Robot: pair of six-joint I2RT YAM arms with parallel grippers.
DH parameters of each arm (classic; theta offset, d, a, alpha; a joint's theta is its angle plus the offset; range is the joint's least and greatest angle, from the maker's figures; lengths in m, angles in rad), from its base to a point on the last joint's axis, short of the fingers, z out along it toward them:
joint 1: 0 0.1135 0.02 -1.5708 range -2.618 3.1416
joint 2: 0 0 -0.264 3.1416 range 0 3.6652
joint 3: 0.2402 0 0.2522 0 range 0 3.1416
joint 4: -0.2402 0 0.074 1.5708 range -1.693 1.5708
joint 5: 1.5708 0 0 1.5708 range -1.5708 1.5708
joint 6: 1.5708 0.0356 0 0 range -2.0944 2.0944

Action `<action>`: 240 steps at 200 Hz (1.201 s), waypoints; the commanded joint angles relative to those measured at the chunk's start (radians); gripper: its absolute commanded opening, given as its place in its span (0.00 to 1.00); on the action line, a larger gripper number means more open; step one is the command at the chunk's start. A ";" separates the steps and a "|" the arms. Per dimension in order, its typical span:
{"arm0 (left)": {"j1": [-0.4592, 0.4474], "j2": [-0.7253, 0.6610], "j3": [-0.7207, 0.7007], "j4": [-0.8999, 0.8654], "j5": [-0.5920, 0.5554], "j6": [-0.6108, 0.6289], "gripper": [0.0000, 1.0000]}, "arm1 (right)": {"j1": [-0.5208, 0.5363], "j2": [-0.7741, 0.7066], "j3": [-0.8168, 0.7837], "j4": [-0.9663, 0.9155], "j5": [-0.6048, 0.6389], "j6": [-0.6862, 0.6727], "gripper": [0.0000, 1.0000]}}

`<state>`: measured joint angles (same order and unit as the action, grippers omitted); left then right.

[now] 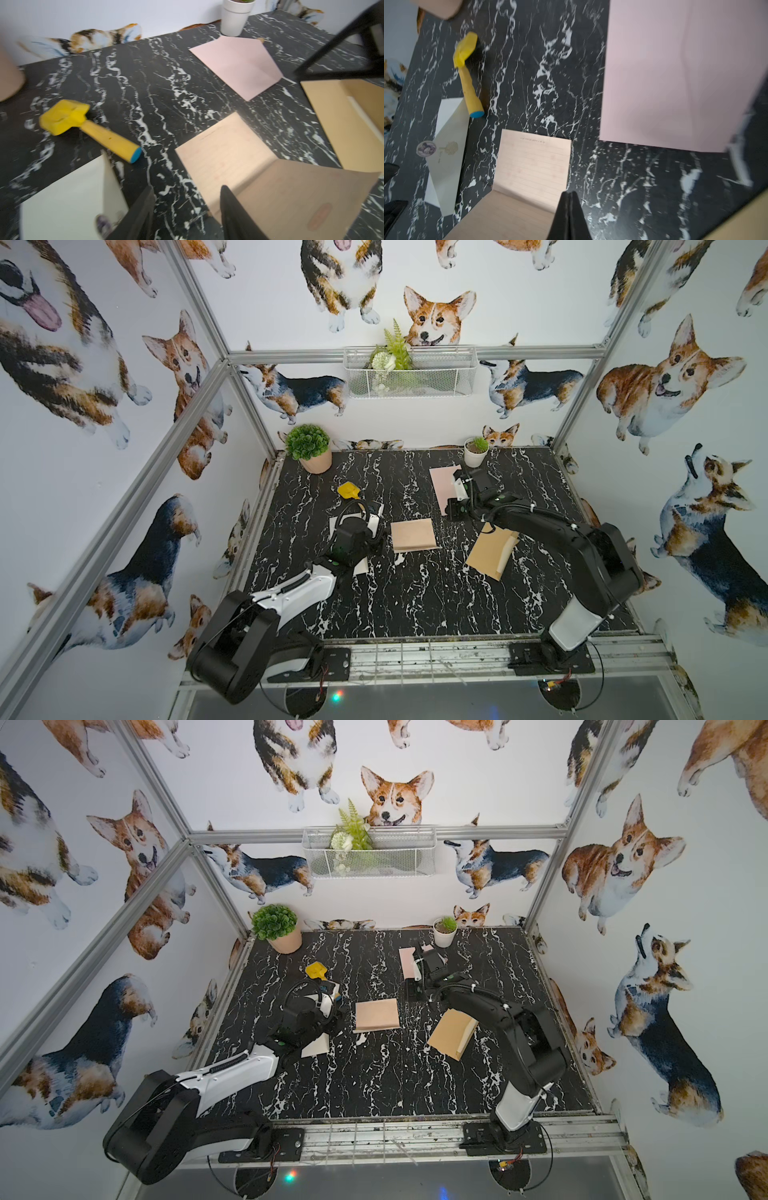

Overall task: Take the letter paper out of the envelope
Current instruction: Adjust the letter paper at the center of the board.

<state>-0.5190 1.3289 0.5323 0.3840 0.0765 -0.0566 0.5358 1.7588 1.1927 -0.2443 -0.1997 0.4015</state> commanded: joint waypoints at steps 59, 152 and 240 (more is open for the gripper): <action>-0.002 0.223 0.129 0.005 0.340 -0.074 0.15 | 0.147 0.121 -0.034 0.064 -0.136 0.051 0.00; -0.059 0.516 0.407 -0.320 0.229 -0.104 0.00 | 0.229 0.090 -0.180 0.112 -0.064 0.062 0.00; -0.058 0.530 0.449 -0.416 0.125 -0.131 0.00 | 0.192 -0.370 -0.267 -0.309 0.302 0.014 0.60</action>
<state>-0.5774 1.8526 0.9745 0.0212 0.2363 -0.1783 0.7509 1.4834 0.9699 -0.3355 -0.0887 0.4168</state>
